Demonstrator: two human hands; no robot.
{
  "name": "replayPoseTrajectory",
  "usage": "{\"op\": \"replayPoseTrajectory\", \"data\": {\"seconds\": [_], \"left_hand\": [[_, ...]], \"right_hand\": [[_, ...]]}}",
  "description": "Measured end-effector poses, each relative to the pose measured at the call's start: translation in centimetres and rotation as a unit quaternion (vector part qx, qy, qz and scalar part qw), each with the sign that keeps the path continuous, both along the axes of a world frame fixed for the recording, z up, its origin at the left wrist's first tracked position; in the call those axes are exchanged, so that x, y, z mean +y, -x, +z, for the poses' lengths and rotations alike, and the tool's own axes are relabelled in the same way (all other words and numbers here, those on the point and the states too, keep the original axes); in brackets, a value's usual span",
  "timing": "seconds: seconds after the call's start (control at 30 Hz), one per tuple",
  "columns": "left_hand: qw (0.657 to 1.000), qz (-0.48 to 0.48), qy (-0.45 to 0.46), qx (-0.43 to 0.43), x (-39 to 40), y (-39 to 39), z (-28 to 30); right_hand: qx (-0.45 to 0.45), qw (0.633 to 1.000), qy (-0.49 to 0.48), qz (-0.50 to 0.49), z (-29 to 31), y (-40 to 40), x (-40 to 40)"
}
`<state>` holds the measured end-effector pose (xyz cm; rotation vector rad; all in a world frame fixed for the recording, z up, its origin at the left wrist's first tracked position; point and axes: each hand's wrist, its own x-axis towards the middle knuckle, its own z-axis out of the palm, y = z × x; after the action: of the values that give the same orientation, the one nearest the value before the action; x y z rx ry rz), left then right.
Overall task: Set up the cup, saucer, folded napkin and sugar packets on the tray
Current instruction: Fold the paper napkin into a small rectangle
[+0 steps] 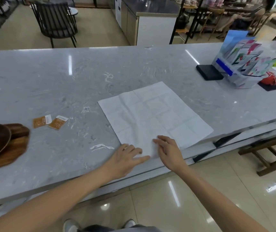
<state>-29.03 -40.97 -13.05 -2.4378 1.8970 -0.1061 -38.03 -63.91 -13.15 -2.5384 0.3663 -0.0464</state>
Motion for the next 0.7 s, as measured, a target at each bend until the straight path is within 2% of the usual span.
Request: {"op": "replayPoseTrajectory", "data": {"seconds": [0.1, 0.3, 0.37, 0.47, 0.6, 0.7], "left_hand": [[0.998, 0.023, -0.054, -0.012, -0.1, 0.9, -0.1], [1.000, 0.005, 0.002, -0.025, -0.7, 1.0, -0.4], [0.999, -0.002, 0.052, -0.010, -0.6, 0.9, -0.3], [0.988, 0.002, 0.138, 0.073, -0.7, 0.6, 0.7], [0.956, 0.045, 0.213, 0.196, -0.3, 1.1, 2.8], [0.938, 0.087, 0.251, 0.223, 1.0, 1.0, 3.3]], "right_hand": [[-0.002, 1.000, 0.008, 0.019, -0.1, 0.0, 0.0], [-0.009, 0.999, 0.013, 0.038, -0.2, 0.0, -0.3], [-0.012, 0.999, 0.008, 0.044, -0.4, 0.2, -0.5], [-0.004, 0.999, -0.010, 0.052, -0.5, 0.2, -1.0], [-0.002, 0.995, -0.046, 0.085, -0.1, 0.9, -1.3], [0.002, 0.993, -0.050, 0.109, 0.1, 0.9, -1.7]]}}
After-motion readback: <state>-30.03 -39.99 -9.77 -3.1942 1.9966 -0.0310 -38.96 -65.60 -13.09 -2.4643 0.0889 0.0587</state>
